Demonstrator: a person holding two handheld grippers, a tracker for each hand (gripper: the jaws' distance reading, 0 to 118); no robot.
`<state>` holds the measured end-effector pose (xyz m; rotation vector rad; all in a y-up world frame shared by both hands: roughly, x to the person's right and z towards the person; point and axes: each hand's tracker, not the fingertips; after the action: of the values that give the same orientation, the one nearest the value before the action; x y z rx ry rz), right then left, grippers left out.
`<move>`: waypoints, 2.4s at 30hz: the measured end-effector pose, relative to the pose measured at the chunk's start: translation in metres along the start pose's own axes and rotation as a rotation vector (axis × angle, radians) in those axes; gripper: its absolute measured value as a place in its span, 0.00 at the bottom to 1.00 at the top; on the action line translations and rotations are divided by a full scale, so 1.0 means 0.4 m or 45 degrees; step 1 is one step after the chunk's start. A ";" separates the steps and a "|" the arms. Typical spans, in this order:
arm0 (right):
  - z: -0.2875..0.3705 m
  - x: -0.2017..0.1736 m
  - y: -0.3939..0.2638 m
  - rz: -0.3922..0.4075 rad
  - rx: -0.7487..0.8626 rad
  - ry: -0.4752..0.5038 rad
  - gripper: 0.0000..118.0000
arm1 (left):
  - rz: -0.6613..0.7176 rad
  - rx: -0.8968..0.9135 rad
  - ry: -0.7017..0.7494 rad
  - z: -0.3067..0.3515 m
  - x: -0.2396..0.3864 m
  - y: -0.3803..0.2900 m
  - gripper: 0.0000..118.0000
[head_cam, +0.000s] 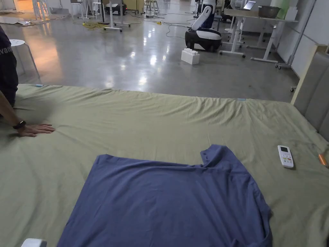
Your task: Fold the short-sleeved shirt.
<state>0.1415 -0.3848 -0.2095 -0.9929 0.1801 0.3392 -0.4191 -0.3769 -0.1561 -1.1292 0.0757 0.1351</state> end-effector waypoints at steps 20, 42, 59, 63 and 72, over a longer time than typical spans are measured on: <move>0.217 -0.009 0.273 -0.297 0.757 -0.166 0.82 | -0.085 0.753 0.123 0.197 0.172 0.185 0.53; 0.282 -0.116 0.387 -0.218 1.235 -0.220 0.00 | 0.035 1.145 0.091 0.335 0.248 0.239 0.00; 0.187 -0.133 0.355 -0.207 1.019 -0.129 0.00 | 0.155 0.087 0.005 0.089 0.007 0.078 0.52; 0.174 -0.137 0.344 -0.195 0.984 -0.126 0.00 | 0.177 0.021 0.058 0.027 0.002 0.067 0.52; 0.156 -0.111 0.299 -0.201 0.899 -0.124 0.00 | 0.140 -0.032 0.153 -0.006 0.055 0.047 0.38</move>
<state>0.0567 -0.2812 -0.2567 -0.2888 0.1177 0.1559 -0.3999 -0.3696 -0.1767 -1.1576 0.2437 0.1662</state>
